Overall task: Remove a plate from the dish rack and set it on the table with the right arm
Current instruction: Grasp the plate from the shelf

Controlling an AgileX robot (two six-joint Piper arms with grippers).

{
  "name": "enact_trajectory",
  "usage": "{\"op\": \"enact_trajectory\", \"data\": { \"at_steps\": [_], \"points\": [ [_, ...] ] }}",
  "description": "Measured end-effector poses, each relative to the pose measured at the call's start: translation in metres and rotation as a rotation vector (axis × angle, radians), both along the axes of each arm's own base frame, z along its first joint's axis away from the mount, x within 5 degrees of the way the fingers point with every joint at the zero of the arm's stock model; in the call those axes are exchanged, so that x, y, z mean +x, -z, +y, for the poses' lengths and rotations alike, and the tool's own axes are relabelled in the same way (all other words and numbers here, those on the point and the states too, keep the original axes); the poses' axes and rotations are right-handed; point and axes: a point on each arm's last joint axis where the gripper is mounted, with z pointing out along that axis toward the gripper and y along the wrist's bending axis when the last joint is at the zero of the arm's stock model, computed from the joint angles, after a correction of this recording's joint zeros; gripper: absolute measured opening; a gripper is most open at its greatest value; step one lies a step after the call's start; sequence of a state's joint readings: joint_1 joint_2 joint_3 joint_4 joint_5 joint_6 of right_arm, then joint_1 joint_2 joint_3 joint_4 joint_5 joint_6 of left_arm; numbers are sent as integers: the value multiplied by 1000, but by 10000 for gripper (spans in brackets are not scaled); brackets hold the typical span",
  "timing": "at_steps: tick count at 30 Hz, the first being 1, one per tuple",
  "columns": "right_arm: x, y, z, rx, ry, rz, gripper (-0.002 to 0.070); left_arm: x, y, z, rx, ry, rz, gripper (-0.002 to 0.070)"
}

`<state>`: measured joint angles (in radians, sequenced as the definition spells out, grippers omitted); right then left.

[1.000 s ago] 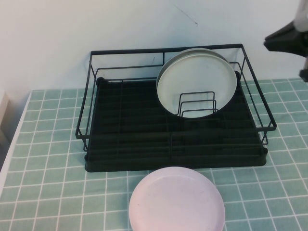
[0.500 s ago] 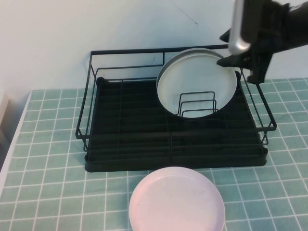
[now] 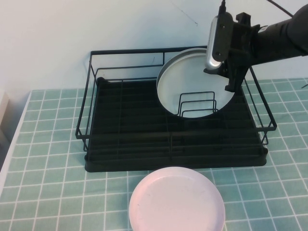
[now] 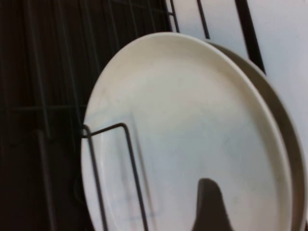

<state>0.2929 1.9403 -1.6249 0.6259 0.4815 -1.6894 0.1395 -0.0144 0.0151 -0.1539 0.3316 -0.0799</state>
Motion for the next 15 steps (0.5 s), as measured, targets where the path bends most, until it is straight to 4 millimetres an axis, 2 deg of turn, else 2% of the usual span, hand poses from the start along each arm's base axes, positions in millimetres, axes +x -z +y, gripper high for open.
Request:
{"op": "enact_trajectory", "data": {
  "at_steps": [6, 15],
  "points": [
    [9, 5, 0, 2, 43, -44, 410, 0, 0, 0, 0, 0, 0, -3],
    [10, 5, -1, 3, 48, -50, 379, 0, 0, 0, 0, 0, 0, -3]
  ]
}}
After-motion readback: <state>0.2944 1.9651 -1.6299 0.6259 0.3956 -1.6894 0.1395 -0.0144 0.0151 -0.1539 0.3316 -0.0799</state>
